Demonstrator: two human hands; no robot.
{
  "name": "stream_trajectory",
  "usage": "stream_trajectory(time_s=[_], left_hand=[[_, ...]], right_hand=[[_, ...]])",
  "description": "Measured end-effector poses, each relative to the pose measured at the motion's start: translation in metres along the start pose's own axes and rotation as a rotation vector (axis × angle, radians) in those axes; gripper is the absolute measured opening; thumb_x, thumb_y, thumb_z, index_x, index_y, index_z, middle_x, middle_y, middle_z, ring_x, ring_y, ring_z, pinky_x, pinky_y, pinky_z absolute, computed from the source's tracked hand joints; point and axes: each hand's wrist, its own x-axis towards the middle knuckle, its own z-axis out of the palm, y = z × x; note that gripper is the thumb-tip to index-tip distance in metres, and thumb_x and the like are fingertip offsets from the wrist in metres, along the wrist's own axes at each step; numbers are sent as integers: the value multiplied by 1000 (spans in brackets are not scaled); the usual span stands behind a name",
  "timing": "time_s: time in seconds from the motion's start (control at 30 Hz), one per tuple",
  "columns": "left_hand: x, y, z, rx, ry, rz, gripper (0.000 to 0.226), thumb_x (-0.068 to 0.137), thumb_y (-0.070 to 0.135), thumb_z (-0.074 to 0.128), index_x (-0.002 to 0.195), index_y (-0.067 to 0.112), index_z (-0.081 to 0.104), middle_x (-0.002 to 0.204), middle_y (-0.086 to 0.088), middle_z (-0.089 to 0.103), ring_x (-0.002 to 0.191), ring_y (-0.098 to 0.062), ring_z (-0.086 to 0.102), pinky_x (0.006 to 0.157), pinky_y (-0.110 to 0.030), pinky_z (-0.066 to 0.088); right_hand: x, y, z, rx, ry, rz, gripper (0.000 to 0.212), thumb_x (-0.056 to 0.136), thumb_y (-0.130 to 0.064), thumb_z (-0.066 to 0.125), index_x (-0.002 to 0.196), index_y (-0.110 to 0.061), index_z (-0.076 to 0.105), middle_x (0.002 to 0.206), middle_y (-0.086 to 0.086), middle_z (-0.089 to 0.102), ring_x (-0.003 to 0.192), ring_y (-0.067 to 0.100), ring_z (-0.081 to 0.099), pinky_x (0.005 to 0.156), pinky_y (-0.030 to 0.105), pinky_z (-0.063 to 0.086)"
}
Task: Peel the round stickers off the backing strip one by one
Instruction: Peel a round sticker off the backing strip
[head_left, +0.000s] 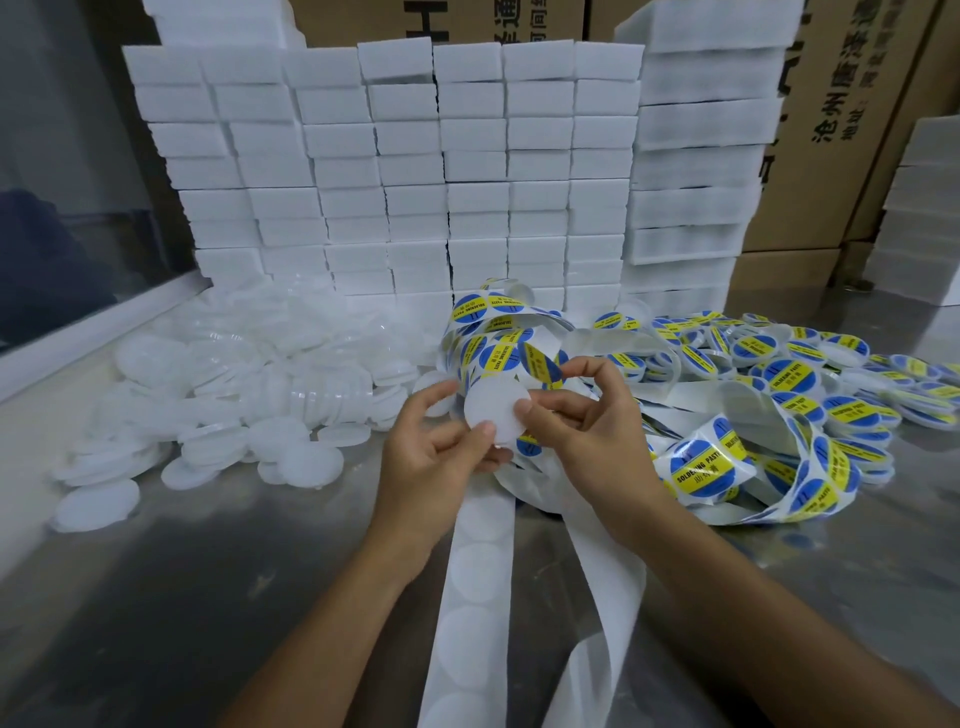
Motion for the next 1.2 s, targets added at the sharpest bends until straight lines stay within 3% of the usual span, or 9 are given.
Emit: stream_trajectory(time_s=[0.1,0.17,0.27,0.33,0.47,0.67,1.07,1.2], left_hand=[[5,4,-3,-163,25,-139,24,86,-2,64,109,-1,62,87,-14,76,77,-24,74,65,-25,58],[6,5,-6,-256,68,-192,18,84,-1,65,103,0,66,91,-16,76,81,-25,74,67,-26,58],[8,6,-9,-322,142,-234,17,82,-2,67,98,2,68,91,-15,76,81,-26,74,68,-27,59],[9,5,-10,-346,177,-265,16,78,-1,69,92,4,72,90,-13,76,80,-24,74,65,-26,59],[8,5,-10,-361,149,-283,14,65,6,74,76,12,80,89,-10,77,80,-20,74,64,-25,58],[8,6,-10,-351,26,-257,17,67,10,73,81,15,81,96,-11,76,87,-19,74,68,-25,58],[7,9,-9,-360,38,-266,17,67,9,72,82,12,81,94,-13,76,85,-20,74,66,-24,58],[7,10,-9,-356,32,-261,19,67,10,72,83,13,81,95,-13,76,85,-20,74,67,-24,58]], right_hand=[[-1,0,2,-28,10,-14,32,85,-4,73,100,-19,49,86,5,76,71,16,72,66,30,57],[-2,1,3,-81,48,-46,24,86,-9,73,96,-21,55,93,-1,74,72,17,70,65,31,57],[1,-3,0,-92,121,-65,9,90,-17,69,87,-25,65,75,-13,70,73,11,65,61,22,53],[5,-8,-5,-49,140,-46,10,91,-16,68,84,-23,69,72,-12,69,69,4,64,61,18,51],[6,-11,-5,70,62,91,9,86,-12,72,80,-19,75,73,-3,72,64,7,63,66,25,49],[2,-4,-1,-60,9,71,5,82,-13,77,83,-18,77,81,3,77,65,7,67,58,15,49],[2,0,-2,-110,-18,67,4,82,-18,78,84,-21,78,83,1,78,71,10,68,63,16,52],[2,2,-2,-112,-12,70,6,82,-17,78,87,-18,78,84,4,77,72,13,67,67,22,55]])
